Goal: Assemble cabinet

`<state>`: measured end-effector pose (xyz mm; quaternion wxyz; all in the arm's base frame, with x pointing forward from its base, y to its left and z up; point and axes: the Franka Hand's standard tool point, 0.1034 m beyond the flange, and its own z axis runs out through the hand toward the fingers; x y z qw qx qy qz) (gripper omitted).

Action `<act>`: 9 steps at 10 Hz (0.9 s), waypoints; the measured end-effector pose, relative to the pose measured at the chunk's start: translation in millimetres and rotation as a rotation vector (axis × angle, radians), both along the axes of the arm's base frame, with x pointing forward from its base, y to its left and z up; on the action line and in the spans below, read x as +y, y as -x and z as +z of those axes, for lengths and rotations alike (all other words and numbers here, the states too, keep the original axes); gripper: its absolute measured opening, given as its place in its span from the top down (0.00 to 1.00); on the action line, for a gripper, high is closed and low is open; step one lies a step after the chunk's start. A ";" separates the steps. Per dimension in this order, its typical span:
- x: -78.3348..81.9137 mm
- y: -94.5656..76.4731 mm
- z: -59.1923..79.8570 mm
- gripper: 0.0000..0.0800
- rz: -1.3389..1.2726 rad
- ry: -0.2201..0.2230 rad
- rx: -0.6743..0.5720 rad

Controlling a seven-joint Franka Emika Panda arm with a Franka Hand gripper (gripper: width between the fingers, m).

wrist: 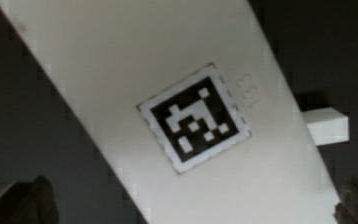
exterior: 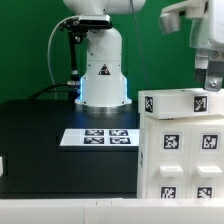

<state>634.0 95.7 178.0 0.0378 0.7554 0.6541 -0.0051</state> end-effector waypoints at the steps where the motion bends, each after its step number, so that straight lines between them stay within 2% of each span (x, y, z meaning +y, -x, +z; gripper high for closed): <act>1: -0.6 0.0 -0.2 0.00 0.059 0.003 0.004; 4: -13.1 0.9 -6.3 0.00 0.353 0.044 0.035; 6: -14.5 2.7 -23.5 0.00 0.380 0.043 0.060; 8: -18.4 2.6 -25.3 0.00 0.349 0.044 0.061; 9: -18.9 2.8 -25.8 0.13 0.341 0.044 0.061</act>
Offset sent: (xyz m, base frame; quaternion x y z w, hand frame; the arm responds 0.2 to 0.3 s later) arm 0.0037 -0.0114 -0.0050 0.0229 -0.0134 -0.2688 0.9628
